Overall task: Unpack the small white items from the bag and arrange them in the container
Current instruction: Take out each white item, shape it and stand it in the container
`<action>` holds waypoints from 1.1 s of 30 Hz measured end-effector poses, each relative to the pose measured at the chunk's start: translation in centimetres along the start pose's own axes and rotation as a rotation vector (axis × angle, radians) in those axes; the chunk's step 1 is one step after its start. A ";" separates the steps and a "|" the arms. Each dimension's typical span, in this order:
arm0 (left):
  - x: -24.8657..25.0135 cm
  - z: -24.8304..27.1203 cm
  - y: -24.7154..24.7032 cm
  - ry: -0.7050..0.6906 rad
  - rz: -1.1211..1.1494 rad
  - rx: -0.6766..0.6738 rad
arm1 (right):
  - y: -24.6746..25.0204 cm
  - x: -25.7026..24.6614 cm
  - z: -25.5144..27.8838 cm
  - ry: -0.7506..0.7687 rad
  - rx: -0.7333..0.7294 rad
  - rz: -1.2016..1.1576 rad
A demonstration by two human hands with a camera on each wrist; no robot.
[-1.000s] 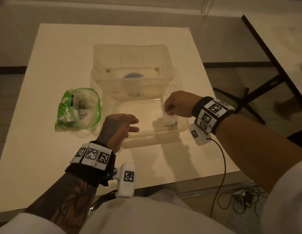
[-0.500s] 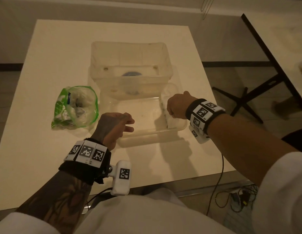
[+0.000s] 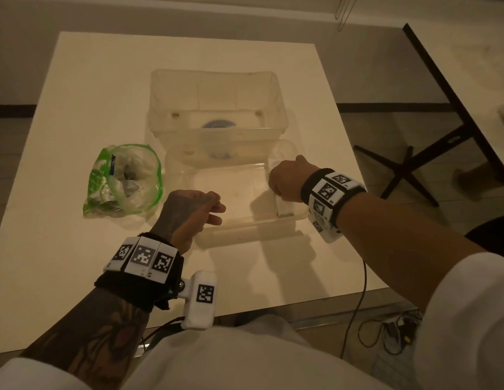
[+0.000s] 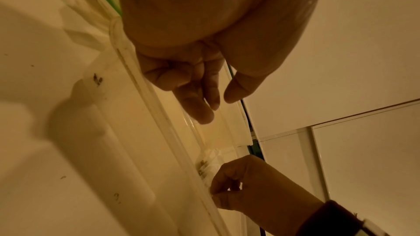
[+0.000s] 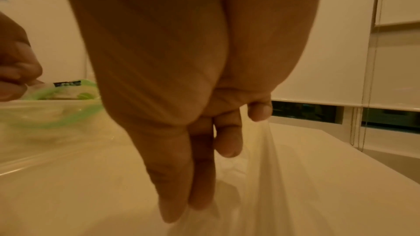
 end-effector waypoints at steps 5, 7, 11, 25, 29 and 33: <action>0.2 -0.1 0.2 -0.010 -0.017 0.011 | -0.5 -0.1 -0.5 -0.040 -0.057 0.007; 0.2 -0.2 0.4 -0.012 -0.019 0.015 | -0.6 -0.1 -0.6 -0.049 -0.068 0.006; 0.6 0.1 1.4 -0.053 -0.015 0.060 | 0.1 -0.1 -0.2 -0.028 -0.038 -0.074; 0.4 -1.3 8.1 -0.026 -1.052 0.497 | 4.2 -4.0 -0.2 0.115 0.275 -0.535; -0.4 -2.5 8.3 -0.056 -1.160 0.405 | 4.8 -6.1 -0.5 0.165 0.284 -0.543; -0.9 -3.8 8.6 0.068 -1.160 0.405 | 5.1 -7.2 -0.4 0.197 0.264 -0.526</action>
Point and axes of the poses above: each hand's wrist, its own z-axis away from the middle knuckle, its own y-axis out of the back of the hand, x = y × z, the point moved 2 cm from there along -z, towards the middle knuckle, and after that the axes turned 4 degrees about -x, right-handed, at the moved point
